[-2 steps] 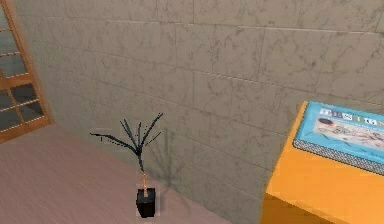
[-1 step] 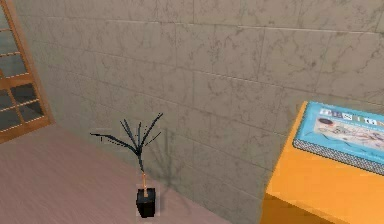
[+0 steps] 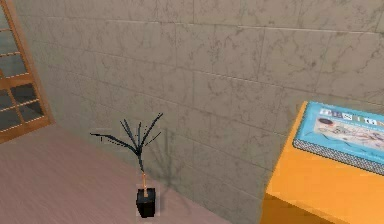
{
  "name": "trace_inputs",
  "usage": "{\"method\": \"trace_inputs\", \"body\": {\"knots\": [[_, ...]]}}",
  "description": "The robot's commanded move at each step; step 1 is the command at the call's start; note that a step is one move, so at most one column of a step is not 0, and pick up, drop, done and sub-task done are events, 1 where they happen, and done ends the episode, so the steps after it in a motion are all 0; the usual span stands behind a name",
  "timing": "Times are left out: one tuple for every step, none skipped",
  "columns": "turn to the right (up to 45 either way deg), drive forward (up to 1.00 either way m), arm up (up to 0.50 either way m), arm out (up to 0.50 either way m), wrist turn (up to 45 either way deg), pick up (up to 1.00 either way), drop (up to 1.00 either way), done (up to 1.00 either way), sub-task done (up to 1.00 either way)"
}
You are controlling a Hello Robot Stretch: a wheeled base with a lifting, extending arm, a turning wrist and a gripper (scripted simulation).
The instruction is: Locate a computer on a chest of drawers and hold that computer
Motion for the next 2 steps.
{"method": "trace_inputs", "body": {"knots": [[0.0,0.0,0.0,0.46,0.0,0.0,0.0,0.0,0.0],[0.0,0.0,0.0,0.0,45.0,0.0,0.0,0.0,0.0]]}}
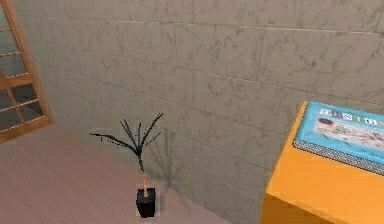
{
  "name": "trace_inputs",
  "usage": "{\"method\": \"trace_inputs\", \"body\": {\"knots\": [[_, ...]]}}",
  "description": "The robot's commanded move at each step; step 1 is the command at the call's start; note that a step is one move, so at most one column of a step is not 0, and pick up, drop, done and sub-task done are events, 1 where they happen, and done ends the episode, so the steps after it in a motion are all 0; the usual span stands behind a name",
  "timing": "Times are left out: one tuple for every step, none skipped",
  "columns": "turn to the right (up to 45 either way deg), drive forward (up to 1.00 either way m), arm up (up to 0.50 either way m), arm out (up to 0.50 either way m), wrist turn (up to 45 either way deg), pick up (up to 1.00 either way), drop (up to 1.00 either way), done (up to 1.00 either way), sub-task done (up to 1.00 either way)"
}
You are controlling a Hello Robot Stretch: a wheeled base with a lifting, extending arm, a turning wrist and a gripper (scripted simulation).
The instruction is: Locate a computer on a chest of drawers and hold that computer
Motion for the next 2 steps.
{"method": "trace_inputs", "body": {"knots": [[0.0,0.0,0.0,0.0,45.0,0.0,0.0,0.0,0.0],[0.0,0.0,0.0,0.0,45.0,0.0,0.0,0.0,0.0]]}}
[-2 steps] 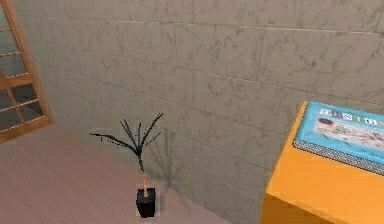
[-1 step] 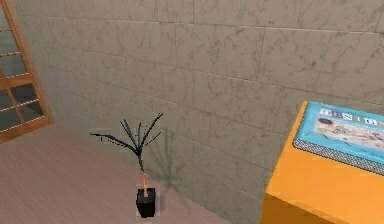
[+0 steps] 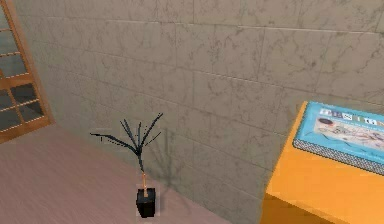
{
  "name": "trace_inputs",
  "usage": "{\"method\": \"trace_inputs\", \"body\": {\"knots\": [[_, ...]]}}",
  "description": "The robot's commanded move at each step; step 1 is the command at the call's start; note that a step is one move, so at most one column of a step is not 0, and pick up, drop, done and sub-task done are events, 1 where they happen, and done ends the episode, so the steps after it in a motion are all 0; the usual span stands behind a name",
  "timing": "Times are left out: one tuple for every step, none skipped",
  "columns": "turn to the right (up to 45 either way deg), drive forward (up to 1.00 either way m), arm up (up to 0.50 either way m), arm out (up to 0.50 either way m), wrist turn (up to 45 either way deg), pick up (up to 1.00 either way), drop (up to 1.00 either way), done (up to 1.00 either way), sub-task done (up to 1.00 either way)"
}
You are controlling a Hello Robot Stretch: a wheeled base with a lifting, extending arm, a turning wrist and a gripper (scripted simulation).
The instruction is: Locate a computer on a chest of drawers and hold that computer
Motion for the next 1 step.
{"method": "trace_inputs", "body": {"knots": [[0.0,0.0,0.0,0.0,24.0,0.0,0.0,0.0,0.0]]}}
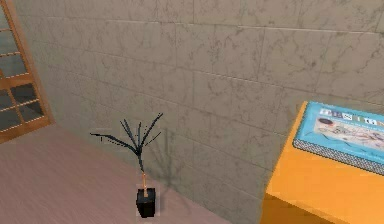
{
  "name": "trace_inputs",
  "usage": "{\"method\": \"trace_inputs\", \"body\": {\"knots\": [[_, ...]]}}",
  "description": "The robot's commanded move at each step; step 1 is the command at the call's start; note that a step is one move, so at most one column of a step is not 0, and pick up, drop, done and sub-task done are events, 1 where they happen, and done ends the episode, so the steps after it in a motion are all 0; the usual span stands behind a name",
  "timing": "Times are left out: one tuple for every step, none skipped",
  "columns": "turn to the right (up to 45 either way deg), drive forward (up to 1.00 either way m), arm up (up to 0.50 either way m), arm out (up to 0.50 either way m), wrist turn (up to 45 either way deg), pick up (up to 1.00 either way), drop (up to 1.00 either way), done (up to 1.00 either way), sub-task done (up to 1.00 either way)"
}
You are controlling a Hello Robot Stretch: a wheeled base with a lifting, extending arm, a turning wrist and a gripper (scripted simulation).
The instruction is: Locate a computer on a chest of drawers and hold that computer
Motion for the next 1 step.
{"method": "trace_inputs", "body": {"knots": [[0.0,0.0,0.0,0.0,0.0,1.0,0.0,0.0,0.0]]}}
